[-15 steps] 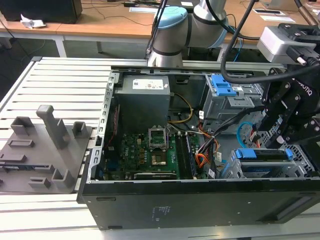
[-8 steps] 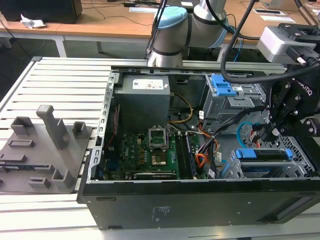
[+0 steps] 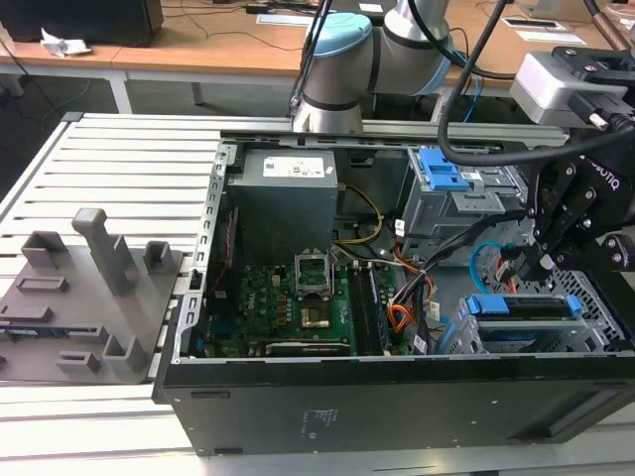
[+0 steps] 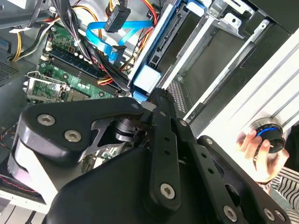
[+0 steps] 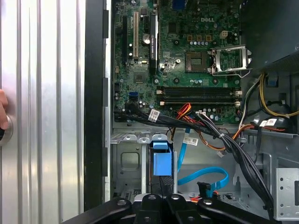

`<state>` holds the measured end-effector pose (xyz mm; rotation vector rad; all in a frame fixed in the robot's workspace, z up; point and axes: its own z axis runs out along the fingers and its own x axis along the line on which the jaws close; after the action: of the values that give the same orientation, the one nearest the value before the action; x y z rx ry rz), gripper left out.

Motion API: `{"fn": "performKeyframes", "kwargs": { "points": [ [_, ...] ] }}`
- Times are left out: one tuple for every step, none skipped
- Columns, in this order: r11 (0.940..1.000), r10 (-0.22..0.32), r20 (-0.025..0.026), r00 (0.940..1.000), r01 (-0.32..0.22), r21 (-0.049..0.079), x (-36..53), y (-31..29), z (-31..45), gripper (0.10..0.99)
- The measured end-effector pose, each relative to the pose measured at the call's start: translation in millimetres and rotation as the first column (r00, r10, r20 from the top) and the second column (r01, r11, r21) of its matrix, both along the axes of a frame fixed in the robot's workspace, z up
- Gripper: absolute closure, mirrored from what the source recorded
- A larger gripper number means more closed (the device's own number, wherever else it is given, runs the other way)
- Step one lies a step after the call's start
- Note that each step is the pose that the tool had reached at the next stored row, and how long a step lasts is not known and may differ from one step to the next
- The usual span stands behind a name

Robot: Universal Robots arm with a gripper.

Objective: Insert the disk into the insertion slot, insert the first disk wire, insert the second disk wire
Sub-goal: 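Insert the disk into the insertion slot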

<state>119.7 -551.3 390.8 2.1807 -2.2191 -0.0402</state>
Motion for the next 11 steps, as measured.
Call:
{"fn": "performKeyframes", "kwargs": {
  "points": [
    [1.0, 0.0, -0.0001, 1.0, 0.0, 0.0, 0.0, 0.0, 0.0, 0.98],
    [1.0, 0.0, 0.0, 1.0, 0.0, 0.0, 1.1, 0.1, -0.2, 0.98],
    [1.0, 0.0, -0.0004, 1.0, 0.0, 0.0, 2.3, 0.2, -0.2, 0.98],
    [1.0, 0.0, -0.0007, 1.0, 0.0, 0.0, 3.6, 0.2, -0.1, 0.98],
    [1.0, 0.0, -0.0008, 1.0, 0.0, 0.0, 4.7, 0.3, -0.3, 0.98],
    [1.0, 0.0, -0.0009, 1.0, 0.0, 0.0, 5.3, 0.3, -0.7, 0.98],
    [1.0, 0.0, -0.0009, 1.0, 0.0, 0.0, 5.4, 0.3, -1.2, 0.98],
    [1.0, 0.0, -0.0009, 1.0, 0.0, 0.0, 5.4, 0.3, -2.2, 0.98],
    [1.0, 0.0, -0.0009, 1.0, 0.0, 0.0, 5.5, 0.3, -2.9, 0.98],
    [1.0, 0.0, -0.0009, 1.0, 0.0, 0.0, 5.6, 0.3, -5.0, 0.98],
    [1.0, 0.0, -0.0009, 1.0, 0.0, 0.0, 5.6, 0.3, -6.7, 0.98]
  ]
}}
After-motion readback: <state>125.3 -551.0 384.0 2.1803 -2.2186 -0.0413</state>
